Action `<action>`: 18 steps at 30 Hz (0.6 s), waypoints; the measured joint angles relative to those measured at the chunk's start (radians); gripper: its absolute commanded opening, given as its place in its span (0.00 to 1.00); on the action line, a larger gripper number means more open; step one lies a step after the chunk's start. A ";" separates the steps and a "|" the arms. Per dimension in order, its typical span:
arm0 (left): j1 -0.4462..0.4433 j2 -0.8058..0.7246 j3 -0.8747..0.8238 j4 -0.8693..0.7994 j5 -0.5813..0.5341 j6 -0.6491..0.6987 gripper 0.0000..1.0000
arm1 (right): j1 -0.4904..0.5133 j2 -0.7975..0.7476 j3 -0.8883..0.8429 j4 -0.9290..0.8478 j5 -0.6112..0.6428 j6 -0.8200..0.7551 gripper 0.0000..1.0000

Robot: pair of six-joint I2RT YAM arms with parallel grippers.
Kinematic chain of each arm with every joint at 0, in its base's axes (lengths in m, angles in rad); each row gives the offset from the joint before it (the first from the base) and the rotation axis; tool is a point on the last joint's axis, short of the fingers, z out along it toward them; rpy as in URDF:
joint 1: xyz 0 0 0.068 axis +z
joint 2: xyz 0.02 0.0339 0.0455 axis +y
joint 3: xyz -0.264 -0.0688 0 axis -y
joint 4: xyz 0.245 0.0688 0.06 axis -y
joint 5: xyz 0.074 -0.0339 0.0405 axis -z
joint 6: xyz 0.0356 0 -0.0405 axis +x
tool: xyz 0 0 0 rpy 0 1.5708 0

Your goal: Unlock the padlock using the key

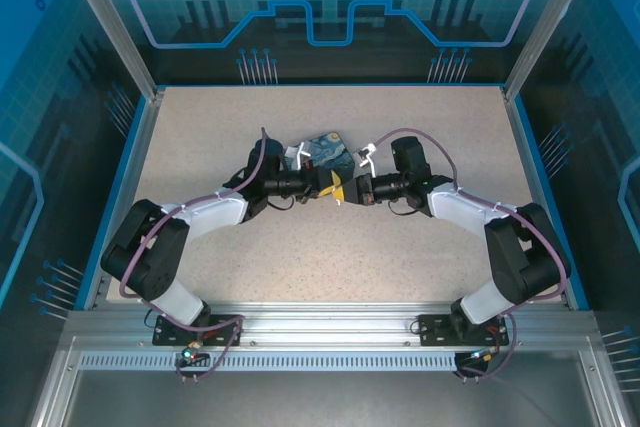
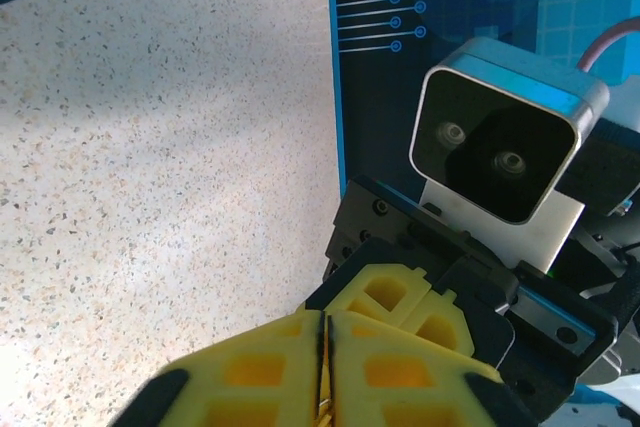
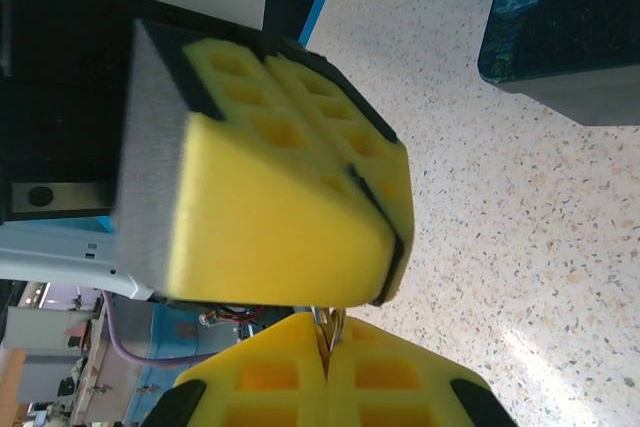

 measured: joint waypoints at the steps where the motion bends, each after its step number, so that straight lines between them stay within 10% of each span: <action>1: 0.000 0.000 -0.001 0.001 -0.003 0.002 0.00 | 0.000 0.000 0.000 0.000 0.001 0.001 0.00; 9: -0.006 0.001 -0.012 0.005 -0.019 -0.003 0.00 | -0.013 -0.023 -0.010 -0.022 0.016 -0.004 0.55; 18: -0.009 -0.018 -0.014 0.021 -0.140 -0.055 0.00 | -0.104 -0.266 -0.122 -0.019 0.129 0.071 0.67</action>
